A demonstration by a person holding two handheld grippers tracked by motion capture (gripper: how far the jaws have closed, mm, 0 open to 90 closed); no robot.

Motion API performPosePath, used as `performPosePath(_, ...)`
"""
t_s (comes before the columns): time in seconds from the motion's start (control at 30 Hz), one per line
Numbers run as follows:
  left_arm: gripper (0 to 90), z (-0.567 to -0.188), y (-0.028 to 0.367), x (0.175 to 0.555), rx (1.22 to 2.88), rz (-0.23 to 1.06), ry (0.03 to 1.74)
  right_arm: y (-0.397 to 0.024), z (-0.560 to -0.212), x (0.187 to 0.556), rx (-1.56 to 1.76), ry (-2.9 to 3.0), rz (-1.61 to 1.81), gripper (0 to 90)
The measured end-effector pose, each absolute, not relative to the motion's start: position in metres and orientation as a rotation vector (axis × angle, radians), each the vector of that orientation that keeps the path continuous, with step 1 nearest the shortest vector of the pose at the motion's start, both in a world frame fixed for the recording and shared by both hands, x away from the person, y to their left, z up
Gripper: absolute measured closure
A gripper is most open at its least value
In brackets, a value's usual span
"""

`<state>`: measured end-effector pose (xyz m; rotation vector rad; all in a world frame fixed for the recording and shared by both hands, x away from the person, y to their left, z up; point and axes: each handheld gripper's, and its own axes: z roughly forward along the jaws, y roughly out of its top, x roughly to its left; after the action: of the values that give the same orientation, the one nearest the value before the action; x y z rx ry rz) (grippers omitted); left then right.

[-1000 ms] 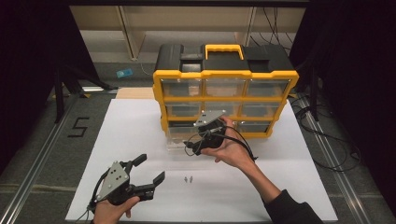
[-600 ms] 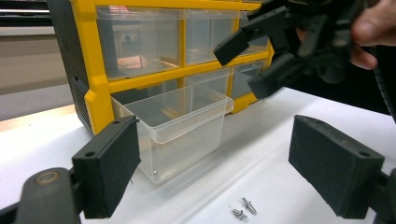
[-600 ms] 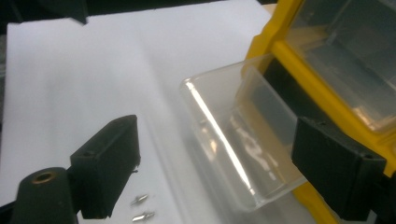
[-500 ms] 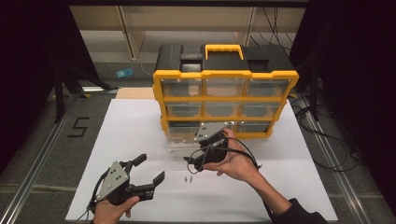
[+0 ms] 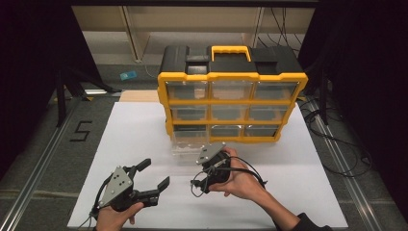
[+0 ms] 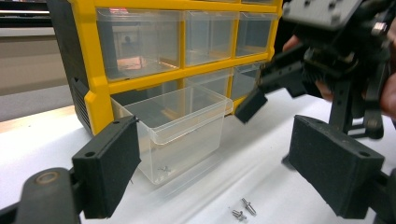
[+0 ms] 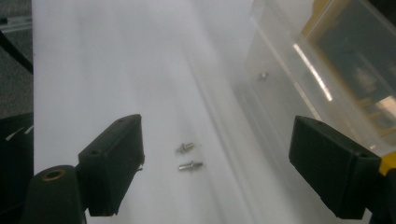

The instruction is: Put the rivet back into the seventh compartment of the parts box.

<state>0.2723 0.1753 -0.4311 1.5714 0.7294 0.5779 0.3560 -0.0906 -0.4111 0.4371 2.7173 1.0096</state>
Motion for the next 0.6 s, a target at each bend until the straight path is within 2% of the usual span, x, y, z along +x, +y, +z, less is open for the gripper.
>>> performPosePath(0.37,16.2,-0.431,0.175,0.272,1.575,0.58,0.727,-0.083,-0.441,0.36,0.455,2.809,0.875,19.1)
performPosePath(0.6,16.2,-0.431,0.175,0.273,1.578,0.585,0.715,-0.077,-0.455,0.364,0.426,2.857,0.813,23.3)
